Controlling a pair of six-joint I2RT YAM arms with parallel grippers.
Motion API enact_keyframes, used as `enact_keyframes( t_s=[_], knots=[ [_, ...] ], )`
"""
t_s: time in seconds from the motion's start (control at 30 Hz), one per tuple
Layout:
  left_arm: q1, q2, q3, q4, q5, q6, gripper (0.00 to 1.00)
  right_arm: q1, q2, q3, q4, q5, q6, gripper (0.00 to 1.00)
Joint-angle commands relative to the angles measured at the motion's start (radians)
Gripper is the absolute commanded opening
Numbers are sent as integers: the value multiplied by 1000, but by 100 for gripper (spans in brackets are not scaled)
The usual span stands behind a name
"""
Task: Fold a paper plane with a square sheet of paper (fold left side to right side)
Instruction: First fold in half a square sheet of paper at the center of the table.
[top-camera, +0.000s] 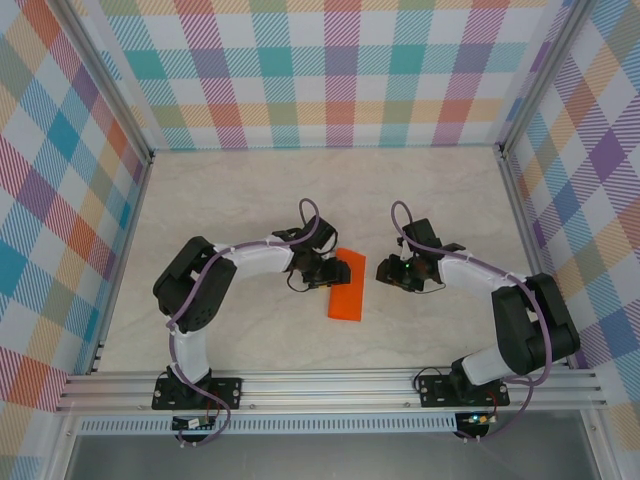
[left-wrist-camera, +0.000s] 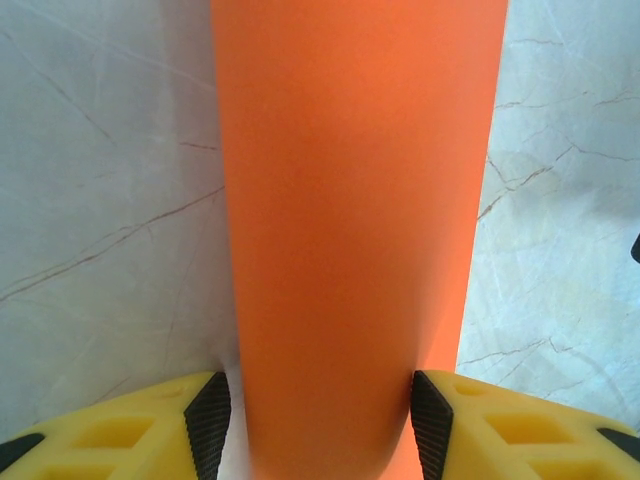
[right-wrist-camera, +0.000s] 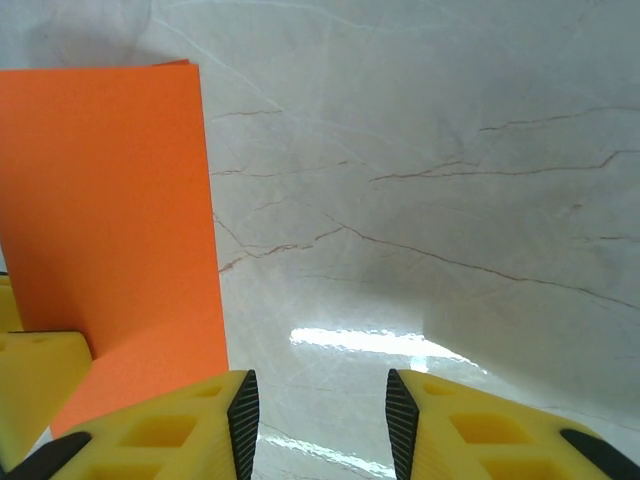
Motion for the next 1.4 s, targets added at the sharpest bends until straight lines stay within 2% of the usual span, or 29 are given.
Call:
enact_keyframes(
  t_s=[0.0, 0.9, 1.07, 1.2, 1.37],
  knots=[
    [-19, 35, 16, -58, -52, 0, 54, -1, 8, 8, -29, 13, -17, 40],
    [-20, 49, 13, -82, -92, -9, 51, 1, -2, -2, -8, -28, -18, 41],
    [-21, 50, 15, -88, -91, -4, 51, 0, -16, -15, 34, -74, -9, 41],
    [-22, 51, 15, -87, -92, -3, 50, -1, -26, -40, 122, -142, 23, 35],
    [-21, 51, 16, -89, -94, -2, 50, -1, 17, -62, 251, -240, 82, 18]
  ],
)
